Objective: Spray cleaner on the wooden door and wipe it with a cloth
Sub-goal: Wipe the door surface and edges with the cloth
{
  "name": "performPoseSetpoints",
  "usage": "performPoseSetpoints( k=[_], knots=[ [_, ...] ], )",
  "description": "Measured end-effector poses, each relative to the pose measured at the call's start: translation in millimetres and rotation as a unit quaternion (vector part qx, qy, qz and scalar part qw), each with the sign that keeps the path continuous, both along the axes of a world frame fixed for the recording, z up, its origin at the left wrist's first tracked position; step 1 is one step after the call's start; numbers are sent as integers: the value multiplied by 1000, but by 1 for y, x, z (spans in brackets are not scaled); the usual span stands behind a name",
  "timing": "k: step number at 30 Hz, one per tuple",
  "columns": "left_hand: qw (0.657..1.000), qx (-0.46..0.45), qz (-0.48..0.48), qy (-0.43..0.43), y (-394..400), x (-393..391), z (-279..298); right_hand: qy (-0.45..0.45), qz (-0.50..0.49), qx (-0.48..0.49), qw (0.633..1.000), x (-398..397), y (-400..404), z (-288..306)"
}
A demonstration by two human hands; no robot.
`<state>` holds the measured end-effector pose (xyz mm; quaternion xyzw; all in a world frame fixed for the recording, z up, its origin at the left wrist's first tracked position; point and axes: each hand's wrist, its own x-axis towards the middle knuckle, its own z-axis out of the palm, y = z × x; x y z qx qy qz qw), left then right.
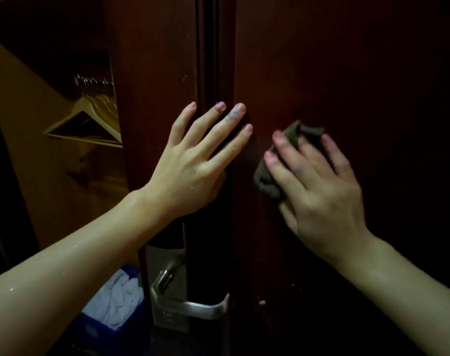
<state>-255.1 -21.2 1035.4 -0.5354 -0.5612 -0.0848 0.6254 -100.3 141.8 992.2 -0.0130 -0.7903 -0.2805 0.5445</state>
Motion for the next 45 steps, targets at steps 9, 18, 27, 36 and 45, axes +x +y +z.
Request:
performPoseSetpoints(
  k=[9,18,27,36,45],
  knots=[
    [993,22,-21,-111,16,25,-22,-216,26,110,970,22,10,-88],
    [985,24,-81,-149,27,30,-48,19,-4,0,1000,25,21,-26],
    [971,80,-58,-217,49,57,-81,-93,-1,89,992,71,54,-50],
    [955,112,-7,-275,59,71,-97,-47,32,54,997,67,65,-43],
    [946,138,-29,-293,66,75,-113,15,11,-6,1000,73,63,-31]
  ],
)
